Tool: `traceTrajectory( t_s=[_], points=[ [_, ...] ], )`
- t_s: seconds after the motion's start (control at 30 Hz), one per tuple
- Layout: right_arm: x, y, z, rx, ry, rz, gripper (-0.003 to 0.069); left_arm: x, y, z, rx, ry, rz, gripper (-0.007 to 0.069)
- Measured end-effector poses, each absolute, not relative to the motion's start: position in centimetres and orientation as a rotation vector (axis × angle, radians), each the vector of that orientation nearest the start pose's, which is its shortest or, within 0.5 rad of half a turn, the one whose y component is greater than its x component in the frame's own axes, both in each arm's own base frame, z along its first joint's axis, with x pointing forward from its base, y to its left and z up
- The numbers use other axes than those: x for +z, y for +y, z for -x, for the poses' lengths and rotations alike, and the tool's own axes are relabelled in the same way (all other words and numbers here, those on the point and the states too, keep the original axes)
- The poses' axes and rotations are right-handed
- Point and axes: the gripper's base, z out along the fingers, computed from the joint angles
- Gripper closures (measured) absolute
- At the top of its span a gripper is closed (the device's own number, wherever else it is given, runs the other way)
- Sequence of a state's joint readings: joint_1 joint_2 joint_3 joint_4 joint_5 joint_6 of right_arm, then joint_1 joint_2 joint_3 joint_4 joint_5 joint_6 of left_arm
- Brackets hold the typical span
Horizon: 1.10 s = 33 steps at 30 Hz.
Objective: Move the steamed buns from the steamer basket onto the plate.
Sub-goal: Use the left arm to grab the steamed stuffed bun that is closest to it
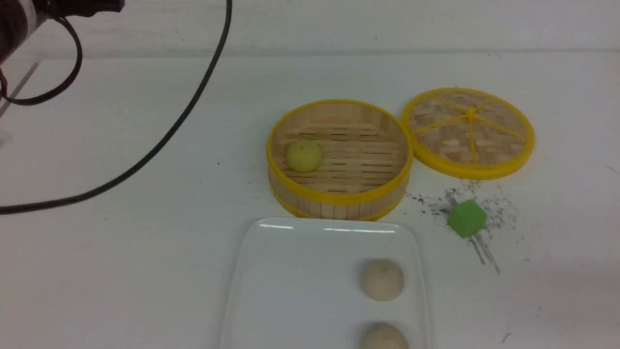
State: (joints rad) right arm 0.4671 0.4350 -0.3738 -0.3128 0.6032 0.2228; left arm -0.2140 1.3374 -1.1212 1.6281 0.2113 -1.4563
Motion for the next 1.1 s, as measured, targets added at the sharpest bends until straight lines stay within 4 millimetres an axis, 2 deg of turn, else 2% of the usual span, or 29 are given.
traceTrajectory(
  t_s=[0.07,0.1,0.13,0.27,0.3,0.4,0.53,0.67,0.8,0.97,1.03,1.07,1.1],
  points=[
    [25.8,2.5,-8.4,0.069,2.073,0.427,0.0417,38.2,-5.1,-30.8,-0.006,1.728,0.005,0.0177],
    [25.8,2.5,-8.4,0.069,2.073,0.427,0.0417,38.2,-5.2,-30.8,-0.02,1.731,0.016,0.0179],
    [25.8,2.5,-8.4,0.069,2.073,0.427,0.0417,37.8,-5.9,-30.5,-0.122,1.765,0.124,0.019],
    [25.8,2.5,-8.4,0.069,2.073,0.427,0.0417,37.4,-7.6,-30.0,-0.2,1.815,0.19,0.0215],
    [25.8,2.5,-8.4,0.069,2.073,0.427,0.0417,37.2,-8.1,-29.7,-0.177,1.837,0.182,0.0227],
    [25.8,2.5,-8.4,0.068,2.072,0.428,0.0417,36.7,-8.1,-29.2,-0.084,1.887,0.234,0.0254],
    [25.8,2.5,-8.4,0.066,2.072,0.429,0.0417,35.9,-6.4,-28.6,0.127,1.958,0.367,0.0291],
    [25.9,2.5,-8.4,0.067,2.07,0.429,0.0417,35.3,-4.9,-27.6,0.376,2.04,0.41,0.034],
    [25.9,2.5,-8.5,0.07,2.063,0.429,0.0417,35.0,-4.7,-27.2,0.44,2.107,0.369,0.0391],
    [25.9,2.5,-8.5,0.071,2.061,0.429,0.0417,34.2,-5.7,-27.1,0.371,2.234,0.22,0.0407],
    [25.9,2.5,-8.5,0.071,2.061,0.429,0.0417,33.7,-6.2,-26.9,0.342,2.308,0.106,0.0407],
    [25.9,2.5,-8.5,0.071,2.061,0.429,0.0417,33.3,-6.8,-26.7,0.326,2.377,-0.061,0.0407],
    [25.9,2.5,-8.5,0.071,2.061,0.429,0.0417,33.1,-7.1,-26.5,0.302,2.408,-0.127,0.0407]
  ],
)
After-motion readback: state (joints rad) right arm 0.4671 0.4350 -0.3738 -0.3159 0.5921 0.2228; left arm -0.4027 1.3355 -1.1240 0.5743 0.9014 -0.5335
